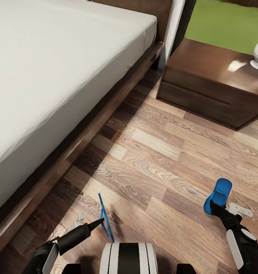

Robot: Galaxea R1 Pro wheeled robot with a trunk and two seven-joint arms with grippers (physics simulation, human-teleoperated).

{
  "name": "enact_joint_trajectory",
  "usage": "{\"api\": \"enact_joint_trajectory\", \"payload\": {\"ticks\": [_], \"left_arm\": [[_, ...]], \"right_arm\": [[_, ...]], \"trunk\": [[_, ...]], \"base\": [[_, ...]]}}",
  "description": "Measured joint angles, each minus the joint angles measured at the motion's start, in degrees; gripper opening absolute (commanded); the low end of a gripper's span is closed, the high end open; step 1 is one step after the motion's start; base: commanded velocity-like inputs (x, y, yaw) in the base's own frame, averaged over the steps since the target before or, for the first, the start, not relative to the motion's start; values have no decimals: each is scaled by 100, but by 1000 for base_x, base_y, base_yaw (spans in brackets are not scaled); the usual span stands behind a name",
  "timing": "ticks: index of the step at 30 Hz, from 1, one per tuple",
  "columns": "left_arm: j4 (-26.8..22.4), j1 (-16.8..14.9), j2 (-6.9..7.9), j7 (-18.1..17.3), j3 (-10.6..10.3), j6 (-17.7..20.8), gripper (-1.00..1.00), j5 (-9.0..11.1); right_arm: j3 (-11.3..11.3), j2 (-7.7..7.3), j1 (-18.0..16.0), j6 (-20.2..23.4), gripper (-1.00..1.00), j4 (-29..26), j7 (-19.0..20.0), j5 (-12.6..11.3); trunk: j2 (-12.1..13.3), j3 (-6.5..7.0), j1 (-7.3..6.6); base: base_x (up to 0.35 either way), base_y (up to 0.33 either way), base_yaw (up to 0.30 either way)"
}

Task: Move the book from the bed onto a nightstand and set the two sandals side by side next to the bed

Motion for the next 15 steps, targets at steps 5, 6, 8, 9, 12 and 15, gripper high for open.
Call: {"api": "enact_joint_trajectory", "payload": {"ticks": [5, 6, 8, 9, 12, 15], "left_arm": [[-6, 0, 3, -5, 0, 0, -100, 0], [-7, 0, 3, -6, 0, 0, -100, 0], [-8, 0, 5, -7, 0, 1, -100, 4], [-8, 0, 6, -7, 0, 3, -100, 5], [-8, 0, 7, -13, 0, 4, -100, 8], [-8, 0, 4, -11, 0, 1, -100, 8]], "right_arm": [[0, 3, 0, 0, -100, 0, -3, 0], [0, 2, 0, 0, -100, 0, -5, 0], [0, 0, 0, 0, -100, 0, -2, 0], [0, 0, 0, 0, -100, 0, -3, 0], [0, 4, 0, 0, -100, 0, -2, 0], [0, 2, 0, 0, -100, 0, 0, 0]], "trunk": [[7, 111, -13], [8, 133, -15], [11, 177, -21], [12, 199, -23], [16, 266, -31], [20, 332, -39]], "base": [[0, 0, -1], [0, 0, 0], [0, 0, 0], [0, 0, 0], [0, 0, 0], [0, 0, 0]]}}
